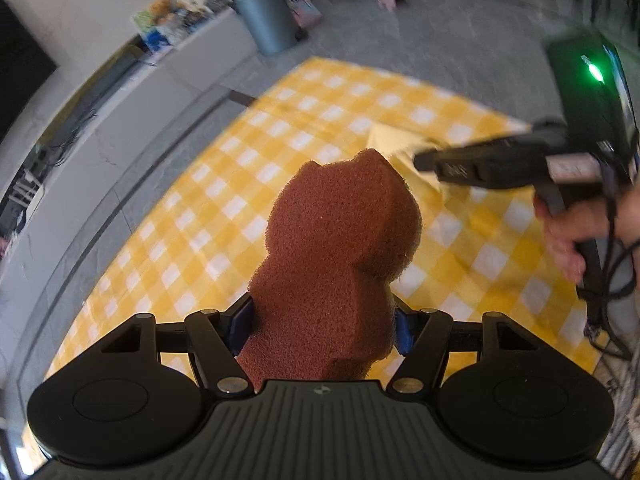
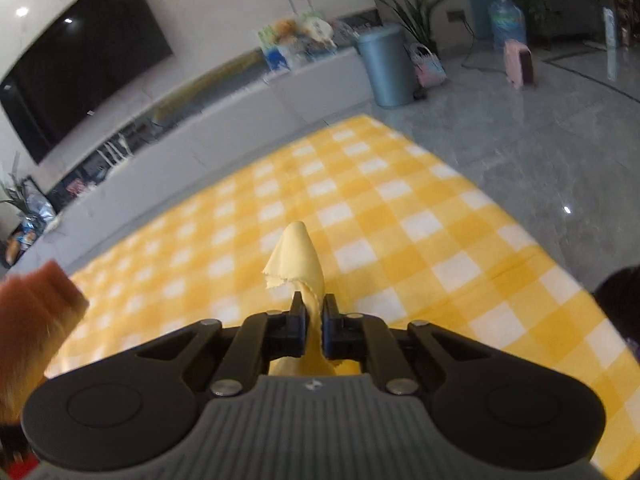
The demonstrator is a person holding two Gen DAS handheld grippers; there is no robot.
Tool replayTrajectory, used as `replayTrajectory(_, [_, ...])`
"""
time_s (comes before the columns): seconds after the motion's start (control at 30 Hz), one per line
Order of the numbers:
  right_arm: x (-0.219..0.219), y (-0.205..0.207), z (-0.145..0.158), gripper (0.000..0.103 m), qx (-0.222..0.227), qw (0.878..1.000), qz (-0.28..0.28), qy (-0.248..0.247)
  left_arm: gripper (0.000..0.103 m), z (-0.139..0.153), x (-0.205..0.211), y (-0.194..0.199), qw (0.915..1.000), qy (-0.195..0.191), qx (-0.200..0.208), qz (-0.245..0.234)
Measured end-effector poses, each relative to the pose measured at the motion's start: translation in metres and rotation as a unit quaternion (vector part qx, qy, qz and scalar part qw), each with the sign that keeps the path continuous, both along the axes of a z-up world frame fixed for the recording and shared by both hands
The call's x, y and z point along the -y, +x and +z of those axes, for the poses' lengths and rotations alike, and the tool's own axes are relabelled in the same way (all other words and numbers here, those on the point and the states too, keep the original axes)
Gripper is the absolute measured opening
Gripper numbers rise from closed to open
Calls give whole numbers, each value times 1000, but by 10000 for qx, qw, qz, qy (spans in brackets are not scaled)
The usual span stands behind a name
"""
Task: Organize soft objects
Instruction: 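Carry the brown sponge and yellow cloth with both grippers over the white box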
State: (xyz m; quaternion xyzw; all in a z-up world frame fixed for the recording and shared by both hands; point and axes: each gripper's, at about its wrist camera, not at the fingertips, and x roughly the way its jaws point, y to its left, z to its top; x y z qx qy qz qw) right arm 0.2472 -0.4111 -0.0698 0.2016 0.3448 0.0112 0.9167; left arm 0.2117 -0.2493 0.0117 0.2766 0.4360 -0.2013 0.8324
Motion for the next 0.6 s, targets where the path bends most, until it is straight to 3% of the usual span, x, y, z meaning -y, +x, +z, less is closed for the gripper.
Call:
replayTrajectory(0.1, [-5, -14, 16, 6, 406, 9976, 284, 487, 76, 25, -30, -8, 9983, -453, 210, 310])
replayTrajectory(0.2, [-18, -26, 32, 6, 696, 9946, 498, 585, 76, 50, -67, -23, 9913, -953, 519, 748])
replayTrajectory(0.33, [-35, -40, 57, 6, 981, 9881, 797, 874, 76, 69, -118, -56, 9756, -1551, 851, 1297])
replayTrajectory(0.43, [-53, -57, 84, 6, 1377, 9799, 1100, 934, 76, 68, -156, -81, 9573, -2058, 903, 1817])
replayTrajectory(0.5, [-65, -68, 101, 6, 1595, 9745, 1245, 972, 76, 60, -178, -96, 9470, -2180, 995, 2139])
replayTrajectory(0.6, [-86, -85, 120, 6, 1836, 9649, 1531, 1091, 76, 44, -196, -108, 9409, -1847, 1256, 2546])
